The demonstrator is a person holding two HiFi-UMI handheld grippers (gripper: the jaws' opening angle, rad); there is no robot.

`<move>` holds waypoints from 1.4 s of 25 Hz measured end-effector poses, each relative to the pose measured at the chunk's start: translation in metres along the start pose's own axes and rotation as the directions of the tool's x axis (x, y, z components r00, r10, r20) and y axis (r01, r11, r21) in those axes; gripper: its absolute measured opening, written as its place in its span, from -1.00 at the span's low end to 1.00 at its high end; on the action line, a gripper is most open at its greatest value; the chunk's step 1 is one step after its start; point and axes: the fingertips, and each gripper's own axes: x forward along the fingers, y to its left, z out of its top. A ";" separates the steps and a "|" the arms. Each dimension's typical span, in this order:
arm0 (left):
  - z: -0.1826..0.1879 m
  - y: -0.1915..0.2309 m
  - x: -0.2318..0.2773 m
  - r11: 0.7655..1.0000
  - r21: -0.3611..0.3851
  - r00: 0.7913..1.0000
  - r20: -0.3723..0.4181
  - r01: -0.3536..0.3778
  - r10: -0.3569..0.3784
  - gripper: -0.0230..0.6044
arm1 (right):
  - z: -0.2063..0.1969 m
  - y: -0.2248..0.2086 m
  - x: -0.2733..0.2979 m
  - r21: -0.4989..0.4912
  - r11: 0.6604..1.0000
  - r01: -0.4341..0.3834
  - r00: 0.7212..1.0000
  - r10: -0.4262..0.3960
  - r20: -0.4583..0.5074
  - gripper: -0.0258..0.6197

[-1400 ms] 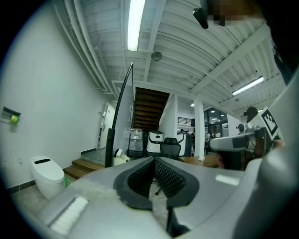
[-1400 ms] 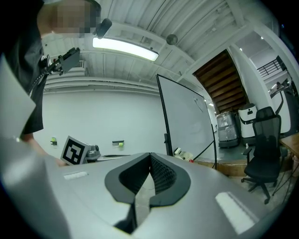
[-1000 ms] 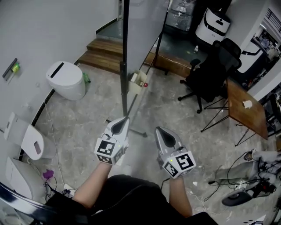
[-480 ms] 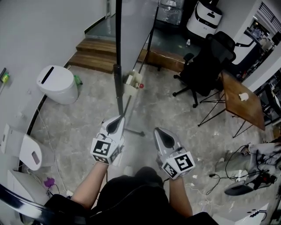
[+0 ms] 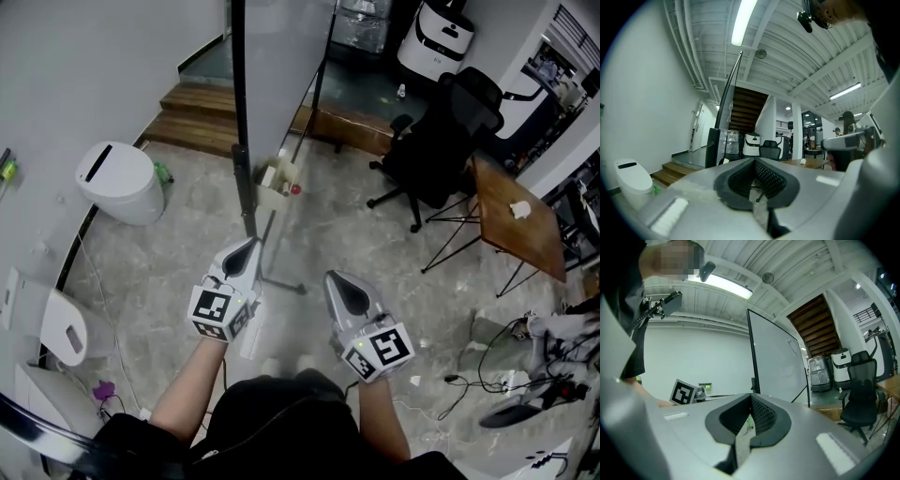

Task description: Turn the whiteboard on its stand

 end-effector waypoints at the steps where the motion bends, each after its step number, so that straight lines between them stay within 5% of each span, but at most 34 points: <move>1: 0.000 0.003 0.004 1.000 -0.001 1.000 -0.003 -0.013 0.013 -0.92 | 0.002 -0.002 0.002 0.000 1.000 -0.007 1.000 0.007 0.001 -0.89; 14: 0.032 0.066 0.057 0.979 0.052 0.980 0.033 -0.198 0.196 -0.89 | 0.020 -0.032 0.021 0.005 0.997 -0.077 0.997 0.077 0.023 -0.89; 23: 0.051 0.117 0.097 0.948 0.125 0.956 0.022 -0.292 0.291 -0.39 | 0.009 -0.044 0.025 0.016 0.996 -0.087 0.996 0.087 -0.010 -0.89; 35: 0.035 0.142 0.136 0.943 0.136 0.949 -0.034 -0.305 0.312 -0.15 | 0.007 -0.055 0.033 0.001 0.999 -0.044 0.999 0.045 -0.024 -0.89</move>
